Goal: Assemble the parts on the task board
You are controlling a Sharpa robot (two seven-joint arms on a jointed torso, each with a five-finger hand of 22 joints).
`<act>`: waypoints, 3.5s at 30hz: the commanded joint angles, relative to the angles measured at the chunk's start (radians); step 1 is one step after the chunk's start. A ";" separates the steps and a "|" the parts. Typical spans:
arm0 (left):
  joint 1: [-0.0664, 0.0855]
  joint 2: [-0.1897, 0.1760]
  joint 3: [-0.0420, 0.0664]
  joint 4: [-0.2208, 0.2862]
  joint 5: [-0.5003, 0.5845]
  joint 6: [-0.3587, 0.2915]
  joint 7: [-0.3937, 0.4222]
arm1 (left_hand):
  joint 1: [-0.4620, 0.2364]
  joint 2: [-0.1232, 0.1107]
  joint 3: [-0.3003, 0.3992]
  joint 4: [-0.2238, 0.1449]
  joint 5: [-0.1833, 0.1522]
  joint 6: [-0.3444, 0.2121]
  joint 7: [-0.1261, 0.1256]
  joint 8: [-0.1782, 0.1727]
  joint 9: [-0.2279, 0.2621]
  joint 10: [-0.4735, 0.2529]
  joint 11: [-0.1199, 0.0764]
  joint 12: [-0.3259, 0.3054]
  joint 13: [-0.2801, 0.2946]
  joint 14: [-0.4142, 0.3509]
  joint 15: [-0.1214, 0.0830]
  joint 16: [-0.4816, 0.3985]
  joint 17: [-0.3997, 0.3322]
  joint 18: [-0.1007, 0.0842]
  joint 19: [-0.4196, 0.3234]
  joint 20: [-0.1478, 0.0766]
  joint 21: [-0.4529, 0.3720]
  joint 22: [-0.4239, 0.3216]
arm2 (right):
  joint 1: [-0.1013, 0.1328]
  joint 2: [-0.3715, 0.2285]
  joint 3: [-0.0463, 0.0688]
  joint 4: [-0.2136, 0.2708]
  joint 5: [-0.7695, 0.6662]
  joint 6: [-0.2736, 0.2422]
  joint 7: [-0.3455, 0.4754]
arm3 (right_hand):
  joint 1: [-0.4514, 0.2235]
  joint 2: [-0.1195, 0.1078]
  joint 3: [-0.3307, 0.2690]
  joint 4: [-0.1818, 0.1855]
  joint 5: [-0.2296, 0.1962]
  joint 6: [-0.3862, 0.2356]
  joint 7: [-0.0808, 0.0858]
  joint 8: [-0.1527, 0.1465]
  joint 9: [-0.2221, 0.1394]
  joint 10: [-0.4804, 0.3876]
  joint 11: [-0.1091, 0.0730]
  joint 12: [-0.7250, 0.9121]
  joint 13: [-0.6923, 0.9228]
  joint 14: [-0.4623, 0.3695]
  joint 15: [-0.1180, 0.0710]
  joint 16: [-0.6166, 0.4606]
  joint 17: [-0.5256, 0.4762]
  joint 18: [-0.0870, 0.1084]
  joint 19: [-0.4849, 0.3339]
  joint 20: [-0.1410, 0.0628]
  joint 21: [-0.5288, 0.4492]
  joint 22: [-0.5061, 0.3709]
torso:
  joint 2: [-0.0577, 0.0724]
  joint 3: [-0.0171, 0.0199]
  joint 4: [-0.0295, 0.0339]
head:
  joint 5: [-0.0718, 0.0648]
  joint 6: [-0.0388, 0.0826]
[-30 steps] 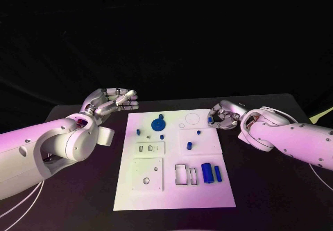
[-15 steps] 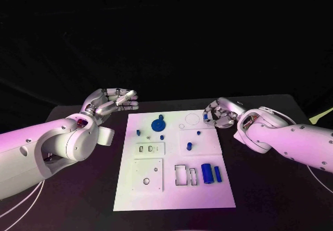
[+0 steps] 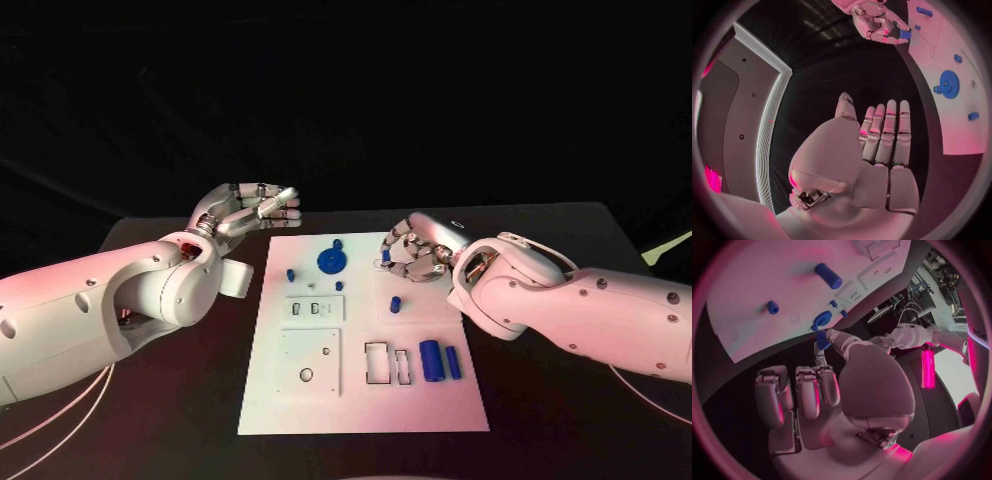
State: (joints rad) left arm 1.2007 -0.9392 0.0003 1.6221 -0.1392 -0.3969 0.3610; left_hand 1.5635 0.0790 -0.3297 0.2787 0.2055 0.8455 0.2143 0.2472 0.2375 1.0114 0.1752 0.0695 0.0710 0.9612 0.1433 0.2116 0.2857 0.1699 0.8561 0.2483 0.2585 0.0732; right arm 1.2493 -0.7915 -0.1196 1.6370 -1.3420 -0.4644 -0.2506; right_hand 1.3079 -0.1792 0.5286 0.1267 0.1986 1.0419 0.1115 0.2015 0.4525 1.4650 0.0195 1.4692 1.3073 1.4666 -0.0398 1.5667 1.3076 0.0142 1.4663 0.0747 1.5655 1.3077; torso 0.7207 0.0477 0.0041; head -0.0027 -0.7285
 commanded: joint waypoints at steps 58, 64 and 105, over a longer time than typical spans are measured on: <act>-0.002 0.093 -0.007 -0.115 0.008 0.039 0.002 | 0.004 0.018 -0.012 -0.001 -0.003 0.003 -0.001 0.000 0.006 0.011 0.001 0.001 0.002 0.004 -0.002 -0.003 0.007 0.012 0.009 0.001 -0.006 -0.002 | -0.169 0.309 -0.009 -0.152 -0.330 -0.010 -0.164 | -0.046 -0.030 -0.010 0.000 -0.023 0.009 -0.021 0.009 0.035 0.013 -0.004 -0.011 0.148 0.104 -0.007 0.004 0.263 -0.014 0.105 -0.010 0.005 0.263 | -0.020 -0.0309 -0.0061 | 0.116 -0.058; -0.002 0.092 -0.007 -0.115 0.008 0.039 0.002 | 0.004 0.018 -0.012 -0.001 -0.003 0.003 -0.001 0.000 0.006 0.011 0.001 0.001 0.002 0.004 -0.002 -0.003 0.007 0.012 0.009 0.001 -0.006 -0.002 | -0.170 0.310 -0.009 -0.156 -0.328 -0.010 -0.160 | -0.050 -0.036 -0.010 -0.001 -0.028 0.001 -0.017 0.004 0.032 0.012 -0.001 -0.012 0.147 0.104 -0.004 0.004 0.263 -0.014 0.105 -0.009 0.005 0.263 | -0.019 -0.0306 -0.0072 | 0.118 -0.062; -0.002 0.090 -0.007 -0.121 0.008 0.042 -0.002 | 0.003 0.019 -0.015 0.000 -0.003 0.002 0.000 -0.001 0.007 0.011 0.001 0.000 0.002 0.004 -0.002 -0.005 0.009 0.012 0.009 0.001 -0.007 -0.002 | -0.171 0.308 -0.010 -0.154 -0.321 -0.003 -0.146 | -0.070 -0.075 -0.037 -0.002 -0.050 -0.067 0.013 -0.044 0.007 -0.014 0.025 -0.041 0.121 0.104 0.019 0.004 0.263 -0.014 0.105 0.011 0.005 0.263 | -0.019 -0.0307 -0.0068 | 0.125 -0.075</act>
State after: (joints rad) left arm 1.1977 -0.8503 -0.0078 1.5004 -0.1348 -0.3703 0.3531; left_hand 1.5635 0.0871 -0.3405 0.2786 0.2055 0.8455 0.2143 0.2472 0.2433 1.0152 0.1789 0.0695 0.0714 0.9612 0.1433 0.2116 0.2933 0.1700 0.8560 0.2483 0.2545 0.0717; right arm 1.0787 -0.4841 -0.1290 1.4818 -1.6535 -0.4746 -0.4057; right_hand 1.2383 -0.2413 0.4977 0.1266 0.1536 0.9823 0.1251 0.1610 0.4601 1.4524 0.0396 1.4317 1.3073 1.4652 -0.0264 1.5667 1.3081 0.0142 1.4661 0.0795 1.5654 1.3074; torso 0.7018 0.0170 -0.0025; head 0.1214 -0.8035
